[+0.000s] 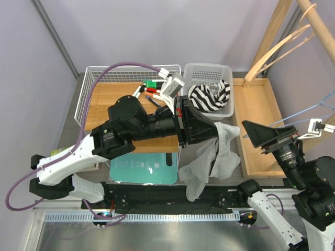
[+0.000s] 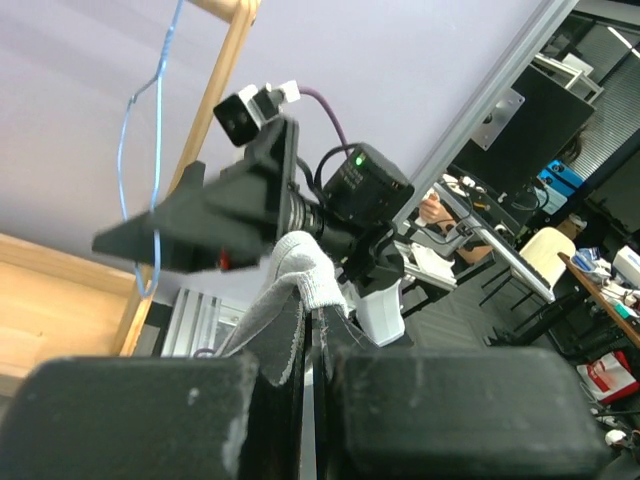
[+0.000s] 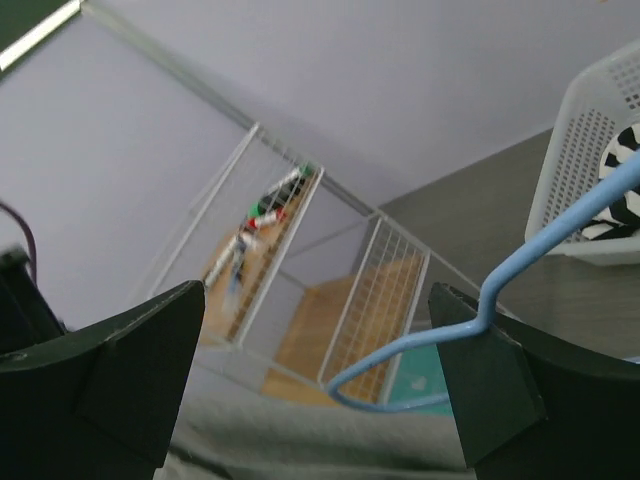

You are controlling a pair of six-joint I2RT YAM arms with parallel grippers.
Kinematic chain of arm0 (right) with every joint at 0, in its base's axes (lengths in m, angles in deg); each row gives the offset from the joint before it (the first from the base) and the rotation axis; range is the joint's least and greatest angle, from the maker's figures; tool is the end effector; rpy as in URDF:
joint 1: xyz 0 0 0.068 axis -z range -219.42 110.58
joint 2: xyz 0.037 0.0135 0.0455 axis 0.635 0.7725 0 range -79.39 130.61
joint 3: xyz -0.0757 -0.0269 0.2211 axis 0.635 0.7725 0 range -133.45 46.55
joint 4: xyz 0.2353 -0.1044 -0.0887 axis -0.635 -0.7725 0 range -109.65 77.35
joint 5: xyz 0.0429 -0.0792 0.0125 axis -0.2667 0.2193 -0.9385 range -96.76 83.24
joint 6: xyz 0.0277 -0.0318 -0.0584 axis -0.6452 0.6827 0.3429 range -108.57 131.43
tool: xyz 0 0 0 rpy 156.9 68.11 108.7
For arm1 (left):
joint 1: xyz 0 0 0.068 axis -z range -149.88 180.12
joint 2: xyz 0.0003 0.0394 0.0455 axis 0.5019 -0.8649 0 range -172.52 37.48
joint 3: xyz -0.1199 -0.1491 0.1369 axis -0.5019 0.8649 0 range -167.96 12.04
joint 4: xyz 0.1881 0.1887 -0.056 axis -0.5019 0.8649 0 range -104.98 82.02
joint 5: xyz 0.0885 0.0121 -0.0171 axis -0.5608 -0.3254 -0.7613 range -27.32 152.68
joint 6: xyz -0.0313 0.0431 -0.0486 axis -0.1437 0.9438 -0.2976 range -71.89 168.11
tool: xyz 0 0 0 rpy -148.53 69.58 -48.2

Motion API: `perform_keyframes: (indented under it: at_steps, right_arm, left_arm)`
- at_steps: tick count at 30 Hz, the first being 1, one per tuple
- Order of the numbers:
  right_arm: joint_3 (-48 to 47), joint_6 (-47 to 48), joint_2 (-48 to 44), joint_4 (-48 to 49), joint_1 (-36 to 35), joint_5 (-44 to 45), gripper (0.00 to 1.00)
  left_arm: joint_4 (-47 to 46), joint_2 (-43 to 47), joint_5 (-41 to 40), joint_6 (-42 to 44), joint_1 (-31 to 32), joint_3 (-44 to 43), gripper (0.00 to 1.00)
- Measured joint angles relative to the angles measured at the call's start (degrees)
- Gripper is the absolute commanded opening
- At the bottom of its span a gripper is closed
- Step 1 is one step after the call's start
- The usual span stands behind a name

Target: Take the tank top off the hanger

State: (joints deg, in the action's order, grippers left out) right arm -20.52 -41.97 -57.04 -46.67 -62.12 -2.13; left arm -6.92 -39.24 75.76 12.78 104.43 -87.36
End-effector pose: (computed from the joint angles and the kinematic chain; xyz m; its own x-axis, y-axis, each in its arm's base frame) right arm 0.0785 0.0276 0.4470 -0.1481 0.8055 -0.5738 -0.3231 0.5089 0.7979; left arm 0.0708 -0.3018 0.5201 -0.5208 -0.2287 -0.8225 0.8529 -0.0976 -0.5129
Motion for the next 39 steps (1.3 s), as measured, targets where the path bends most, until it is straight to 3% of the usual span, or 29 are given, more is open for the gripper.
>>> perform_keyframes:
  at_steps: [4,11,17,23,28,39]
  right_arm:
    - [0.0,10.29,-1.95,-3.3,0.02,-12.66,1.0]
    - [-0.33,24.92,-5.75,-6.99,0.24,-26.16,1.0]
    - [3.85,30.05,-9.16,-6.47,0.28,-37.64,1.0]
    - [7.19,32.35,-10.01,-8.15,0.33,-41.05,1.0]
    - [5.22,32.13,-10.38,-13.79,0.33,-29.55,1.0]
    - [-3.34,21.9,-14.78,-24.98,0.02,14.38,1.0]
  left_arm:
    - [0.55,-1.25,-0.13,0.72,0.0,-4.31,0.0]
    - [0.72,-4.85,0.02,1.11,0.0,-12.11,0.0]
    - [0.42,-8.39,1.84,-0.28,0.0,-16.9,0.0]
    - [-0.96,-11.76,5.2,-3.17,0.0,-19.63,0.0]
    - [-1.4,-12.13,5.95,-3.93,0.0,-19.21,0.0]
    - [-2.71,-9.94,5.79,-4.81,0.0,-12.28,0.0]
